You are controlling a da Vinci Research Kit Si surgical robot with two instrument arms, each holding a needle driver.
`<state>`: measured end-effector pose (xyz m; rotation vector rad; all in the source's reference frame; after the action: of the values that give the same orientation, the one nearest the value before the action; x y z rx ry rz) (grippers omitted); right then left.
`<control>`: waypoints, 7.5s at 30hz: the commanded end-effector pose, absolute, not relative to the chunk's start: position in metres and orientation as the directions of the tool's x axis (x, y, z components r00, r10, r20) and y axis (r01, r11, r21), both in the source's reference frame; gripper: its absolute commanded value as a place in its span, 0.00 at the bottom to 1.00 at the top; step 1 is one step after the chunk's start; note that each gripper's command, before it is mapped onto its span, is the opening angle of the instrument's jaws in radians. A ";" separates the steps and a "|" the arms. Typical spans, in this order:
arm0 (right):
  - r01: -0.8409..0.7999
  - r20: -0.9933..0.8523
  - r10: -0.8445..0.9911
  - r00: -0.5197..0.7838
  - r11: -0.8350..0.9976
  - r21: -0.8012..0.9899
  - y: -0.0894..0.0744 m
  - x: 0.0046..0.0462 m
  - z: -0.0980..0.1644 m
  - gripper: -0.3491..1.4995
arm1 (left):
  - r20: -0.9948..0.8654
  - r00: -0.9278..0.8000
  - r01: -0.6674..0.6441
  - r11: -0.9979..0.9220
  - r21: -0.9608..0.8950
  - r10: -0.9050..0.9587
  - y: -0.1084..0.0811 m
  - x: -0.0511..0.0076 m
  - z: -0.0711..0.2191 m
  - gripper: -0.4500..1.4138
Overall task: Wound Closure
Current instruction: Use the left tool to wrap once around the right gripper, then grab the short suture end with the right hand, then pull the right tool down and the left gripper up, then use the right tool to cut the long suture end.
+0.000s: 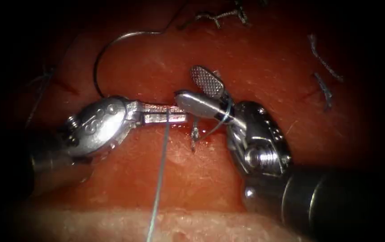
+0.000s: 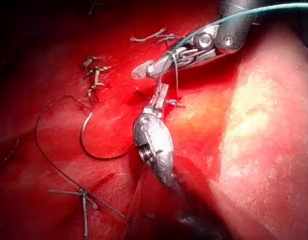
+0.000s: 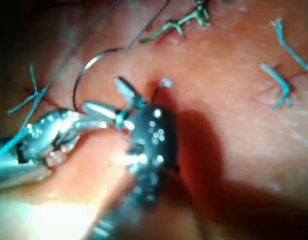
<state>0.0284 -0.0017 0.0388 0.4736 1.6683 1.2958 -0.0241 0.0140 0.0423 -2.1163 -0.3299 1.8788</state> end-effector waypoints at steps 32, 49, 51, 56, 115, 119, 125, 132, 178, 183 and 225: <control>-0.523 -0.378 0.748 -0.546 0.048 0.851 -0.003 0.0272 0.043 0.78 | -0.934 0.057 0.028 -0.936 -0.351 0.352 0.012 -0.0259 0.043 0.00; -0.599 -0.378 0.792 -0.480 0.019 0.801 -0.003 0.0285 0.046 0.84 | -0.933 0.059 0.034 -0.935 -0.353 0.355 0.012 -0.0262 0.043 0.00; -0.602 -0.378 0.791 -0.481 0.015 0.798 -0.003 0.0285 0.047 0.84 | -0.933 0.059 0.034 -0.935 -0.354 0.355 0.012 -0.0261 0.043 0.00; -0.590 -0.374 0.786 -0.492 0.014 0.807 -0.002 0.0286 0.046 0.68 | -0.933 0.059 0.035 -0.935 -0.354 0.355 0.012 -0.0261 0.043 0.00; -0.361 -0.454 0.844 -0.285 0.345 0.867 -0.005 0.0292 0.041 0.00 | -0.926 0.017 -0.042 -0.925 -0.377 0.376 0.020 -0.0196 0.046 0.00; -0.363 -0.454 0.846 -0.280 0.344 0.866 -0.005 0.0291 0.040 0.00 | -0.926 0.006 -0.057 -0.925 -0.376 0.376 0.022 -0.0193 0.047 0.00; -0.368 -0.452 0.853 -0.259 0.346 0.863 -0.006 0.0291 0.040 0.00 | -0.926 -0.014 -0.079 -0.924 -0.375 0.377 0.026 -0.0198 0.049 0.00; -0.379 -0.466 0.859 -0.211 0.368 0.849 -0.007 0.0277 0.040 0.00 | -0.927 -0.026 -0.112 -0.922 -0.370 0.375 0.029 -0.0214 0.051 0.00; -0.079 0.382 0.922 0.066 -0.376 0.923 -0.008 0.0306 0.038 0.00 | -0.928 -0.034 -0.171 -0.917 -0.360 0.371 0.034 -0.0223 0.052 0.00; -0.073 0.380 0.923 0.063 -0.375 0.924 -0.008 0.0307 0.038 0.00 | -0.930 -0.039 -0.194 -0.916 -0.352 0.365 0.035 -0.0220 0.052 0.00; -0.124 0.343 0.931 0.126 -0.328 0.936 -0.012 0.0296 0.038 0.00 | -0.940 -0.057 -0.244 -0.918 -0.313 0.336 0.036 -0.0233 0.054 0.00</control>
<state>0.0289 -0.0117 0.0377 1.4407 0.8415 1.3872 -0.0229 0.0351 0.0535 -1.8346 -0.1018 2.0296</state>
